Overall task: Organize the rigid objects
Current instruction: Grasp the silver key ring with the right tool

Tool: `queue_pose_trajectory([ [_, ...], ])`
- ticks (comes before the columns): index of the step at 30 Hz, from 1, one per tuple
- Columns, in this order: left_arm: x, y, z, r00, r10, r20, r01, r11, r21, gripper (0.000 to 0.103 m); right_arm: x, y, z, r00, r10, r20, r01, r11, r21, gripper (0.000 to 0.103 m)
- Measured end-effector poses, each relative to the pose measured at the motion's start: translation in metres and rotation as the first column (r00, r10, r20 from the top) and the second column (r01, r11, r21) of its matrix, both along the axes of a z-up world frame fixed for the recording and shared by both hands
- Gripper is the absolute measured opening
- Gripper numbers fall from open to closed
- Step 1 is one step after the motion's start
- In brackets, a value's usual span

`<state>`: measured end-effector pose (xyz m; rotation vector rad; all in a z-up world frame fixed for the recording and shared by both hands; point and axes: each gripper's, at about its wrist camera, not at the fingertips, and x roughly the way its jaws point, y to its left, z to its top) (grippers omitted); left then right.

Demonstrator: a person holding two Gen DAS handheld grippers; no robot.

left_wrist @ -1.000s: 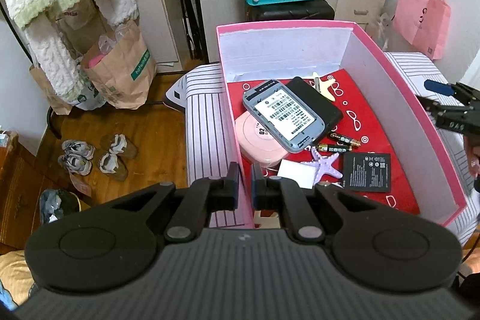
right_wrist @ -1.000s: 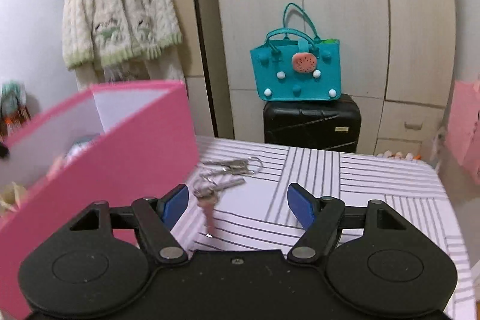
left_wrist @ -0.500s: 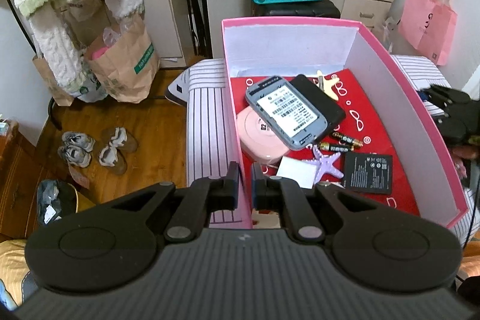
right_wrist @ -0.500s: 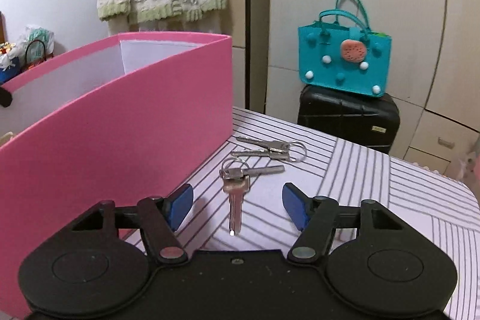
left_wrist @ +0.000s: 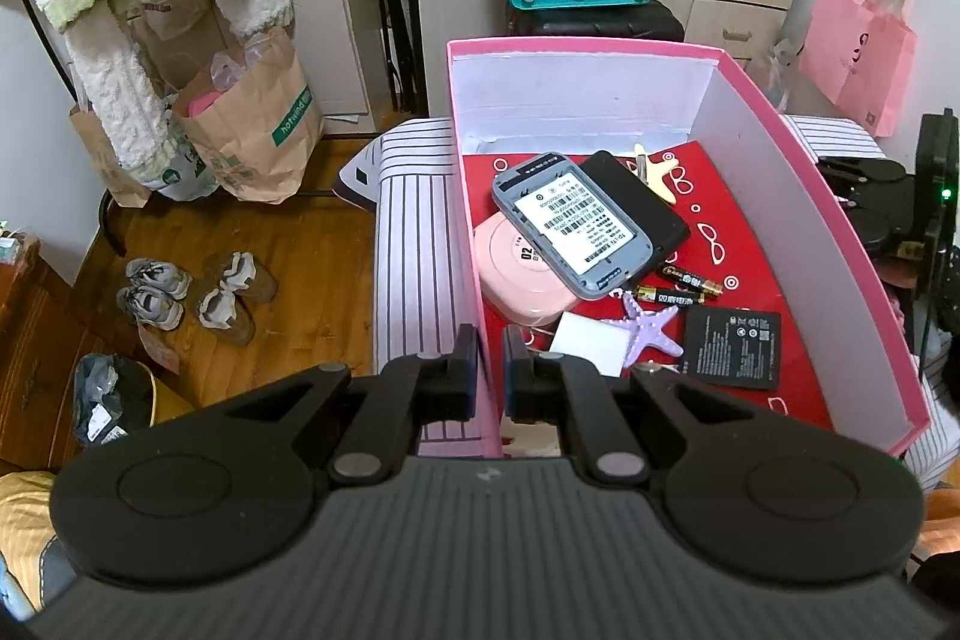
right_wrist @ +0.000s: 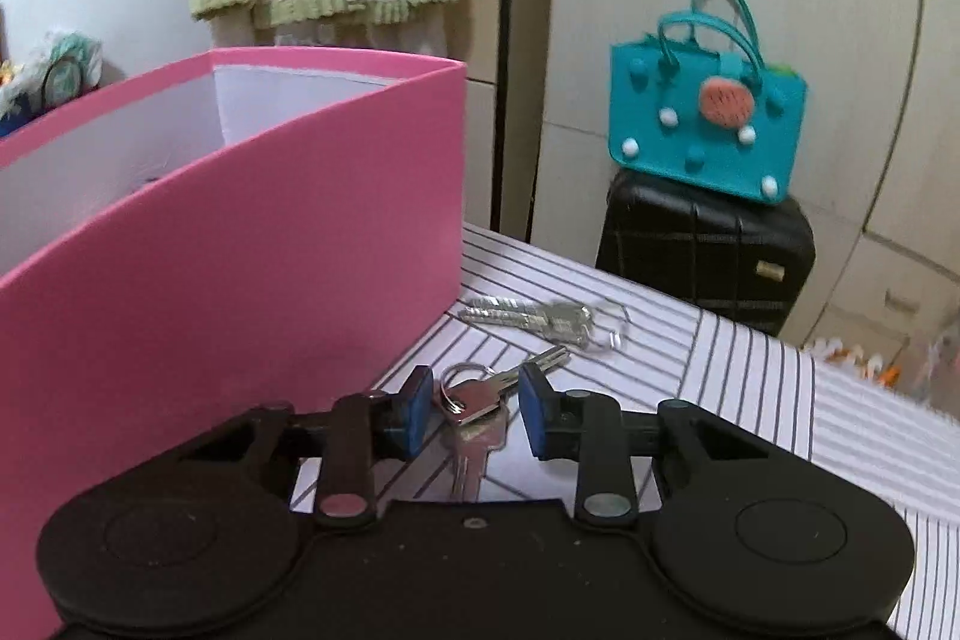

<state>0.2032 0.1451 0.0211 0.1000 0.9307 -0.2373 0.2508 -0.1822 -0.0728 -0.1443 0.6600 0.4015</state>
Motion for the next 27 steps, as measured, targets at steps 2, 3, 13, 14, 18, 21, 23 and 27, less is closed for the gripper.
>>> queue_pose_trajectory([
  [2,0.000,0.000,0.000,1.000,0.000,0.000,0.000,1.000,-0.003,0.007,-0.005,-0.005,0.003,1.000,-0.009,0.005,0.009,1.000,0.023,0.016],
  [3,0.000,0.000,0.000,1.000,0.001,0.000,-0.001,1.000,-0.001,0.007,-0.005,-0.007,0.005,1.000,-0.013,-0.011,0.014,0.999,0.036,0.015],
  [13,-0.001,0.000,0.000,1.000,0.000,0.002,0.000,1.000,0.002,0.007,-0.018,-0.032,0.010,0.993,-0.062,-0.100,0.079,0.981,0.175,0.003],
  [14,0.000,0.001,0.000,1.000,0.000,0.002,0.000,1.000,0.000,0.007,-0.020,-0.033,0.010,0.993,-0.066,-0.099,0.082,0.982,0.173,0.003],
  [18,0.000,0.000,0.000,1.000,0.001,0.001,-0.001,1.000,0.000,0.007,-0.020,-0.037,0.009,0.992,-0.059,-0.115,0.080,0.980,0.184,0.003],
  [21,-0.001,0.001,0.000,1.000,0.000,0.003,0.000,1.000,0.002,0.007,-0.018,-0.037,0.005,0.990,-0.066,-0.122,0.088,0.979,0.182,0.009],
  [23,-0.001,0.001,0.000,1.000,0.000,0.001,0.000,1.000,0.000,0.008,-0.015,-0.038,0.001,0.989,-0.067,-0.132,0.092,0.978,0.187,0.012],
  [27,-0.001,0.000,0.000,1.000,0.000,0.001,0.000,1.000,0.001,0.008,-0.012,-0.039,-0.002,0.987,-0.074,-0.144,0.103,0.972,0.210,0.015],
])
